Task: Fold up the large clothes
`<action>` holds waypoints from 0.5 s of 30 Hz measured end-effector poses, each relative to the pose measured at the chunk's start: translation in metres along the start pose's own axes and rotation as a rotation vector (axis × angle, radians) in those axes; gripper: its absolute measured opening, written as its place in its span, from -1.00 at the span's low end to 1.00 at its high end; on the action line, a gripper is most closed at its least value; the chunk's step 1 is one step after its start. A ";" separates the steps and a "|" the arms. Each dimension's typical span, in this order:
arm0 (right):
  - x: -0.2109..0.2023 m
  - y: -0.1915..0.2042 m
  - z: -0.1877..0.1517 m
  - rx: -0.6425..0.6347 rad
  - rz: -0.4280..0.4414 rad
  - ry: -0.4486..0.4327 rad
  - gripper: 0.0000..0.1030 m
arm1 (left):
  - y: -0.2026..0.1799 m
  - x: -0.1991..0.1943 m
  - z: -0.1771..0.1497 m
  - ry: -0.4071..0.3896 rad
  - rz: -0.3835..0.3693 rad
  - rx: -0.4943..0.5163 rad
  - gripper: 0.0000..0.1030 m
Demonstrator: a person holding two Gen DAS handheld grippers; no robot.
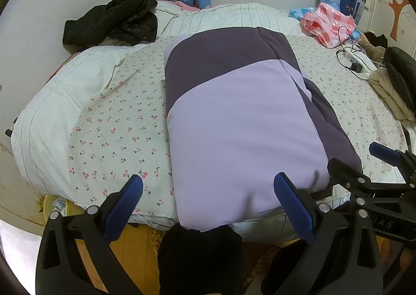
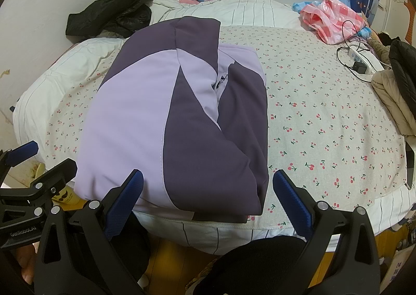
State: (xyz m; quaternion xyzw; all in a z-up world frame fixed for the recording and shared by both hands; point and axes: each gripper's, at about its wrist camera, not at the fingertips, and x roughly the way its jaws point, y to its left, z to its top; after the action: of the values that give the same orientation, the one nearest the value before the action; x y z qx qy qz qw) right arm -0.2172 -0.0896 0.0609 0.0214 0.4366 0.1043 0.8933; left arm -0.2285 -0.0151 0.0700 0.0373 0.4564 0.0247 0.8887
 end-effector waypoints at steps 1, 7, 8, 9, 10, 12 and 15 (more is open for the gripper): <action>0.000 0.000 0.000 0.000 0.000 0.000 0.86 | 0.000 0.000 0.000 0.000 0.001 0.001 0.86; 0.001 -0.001 0.000 0.000 0.000 0.000 0.86 | 0.001 0.002 -0.001 0.018 -0.026 -0.008 0.86; 0.001 -0.001 0.000 0.001 0.001 0.000 0.86 | 0.001 0.002 -0.001 0.021 -0.031 -0.011 0.86; 0.001 -0.002 0.000 0.003 0.002 0.002 0.86 | 0.002 0.003 -0.001 0.027 -0.041 -0.017 0.86; 0.000 -0.001 -0.001 0.004 0.002 0.002 0.86 | 0.003 0.004 -0.001 0.038 -0.050 -0.023 0.86; 0.001 -0.001 -0.001 0.004 0.003 0.004 0.86 | 0.007 0.006 0.000 0.052 -0.084 -0.052 0.86; 0.000 -0.003 -0.002 0.006 0.006 0.002 0.86 | 0.015 0.004 -0.001 0.015 -0.099 -0.084 0.86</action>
State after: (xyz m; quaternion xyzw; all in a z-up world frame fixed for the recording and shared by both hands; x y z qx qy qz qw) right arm -0.2188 -0.0924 0.0595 0.0254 0.4379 0.1056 0.8925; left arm -0.2268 0.0000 0.0676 -0.0228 0.4628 0.0001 0.8862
